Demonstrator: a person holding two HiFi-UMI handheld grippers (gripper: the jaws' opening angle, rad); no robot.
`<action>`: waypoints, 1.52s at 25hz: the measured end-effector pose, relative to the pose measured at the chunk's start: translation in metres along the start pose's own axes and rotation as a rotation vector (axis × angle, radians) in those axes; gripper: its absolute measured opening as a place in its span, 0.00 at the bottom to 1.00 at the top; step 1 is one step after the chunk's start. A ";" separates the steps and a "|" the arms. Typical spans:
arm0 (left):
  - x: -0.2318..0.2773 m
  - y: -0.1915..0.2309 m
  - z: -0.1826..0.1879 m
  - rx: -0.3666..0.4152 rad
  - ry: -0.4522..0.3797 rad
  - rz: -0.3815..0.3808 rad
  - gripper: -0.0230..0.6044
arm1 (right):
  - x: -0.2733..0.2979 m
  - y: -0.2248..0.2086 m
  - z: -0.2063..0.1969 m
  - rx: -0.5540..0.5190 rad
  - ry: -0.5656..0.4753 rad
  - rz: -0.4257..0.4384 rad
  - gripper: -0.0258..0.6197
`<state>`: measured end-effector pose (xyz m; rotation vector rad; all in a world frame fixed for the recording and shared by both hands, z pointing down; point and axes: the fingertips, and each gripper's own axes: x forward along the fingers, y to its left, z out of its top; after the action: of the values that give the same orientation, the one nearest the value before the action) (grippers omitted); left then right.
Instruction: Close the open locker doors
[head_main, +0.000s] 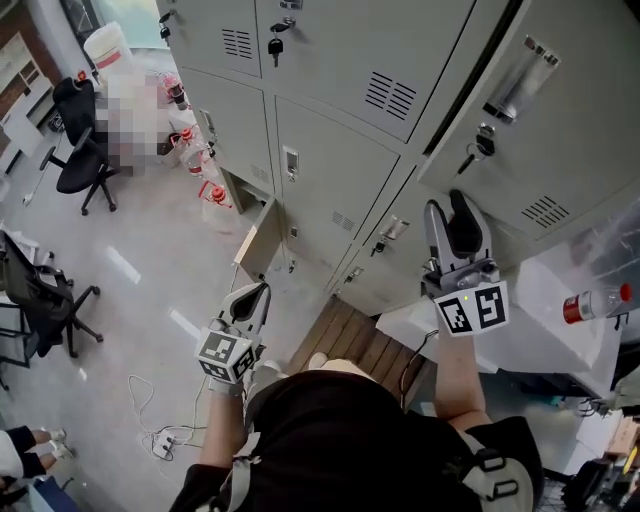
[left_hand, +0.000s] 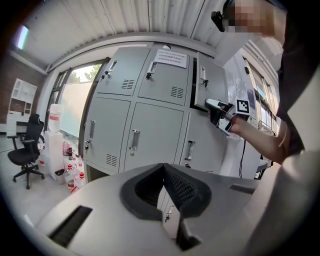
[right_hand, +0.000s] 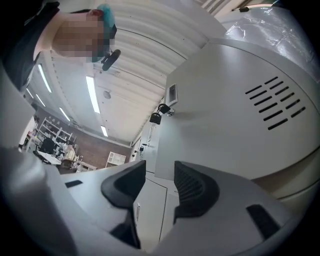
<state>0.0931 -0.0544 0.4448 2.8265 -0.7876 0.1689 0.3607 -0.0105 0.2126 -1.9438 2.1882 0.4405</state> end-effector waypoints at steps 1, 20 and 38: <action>-0.001 -0.001 -0.001 -0.003 0.000 0.011 0.05 | 0.001 -0.003 -0.001 0.008 -0.001 -0.003 0.31; -0.039 0.009 -0.015 -0.033 -0.012 0.138 0.05 | 0.016 -0.042 0.002 0.146 -0.036 -0.091 0.30; -0.070 0.046 -0.006 -0.020 -0.008 0.105 0.05 | 0.025 -0.009 -0.008 0.191 0.000 -0.136 0.28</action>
<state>0.0096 -0.0568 0.4470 2.7699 -0.9342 0.1648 0.3664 -0.0376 0.2113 -1.9708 1.9994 0.2022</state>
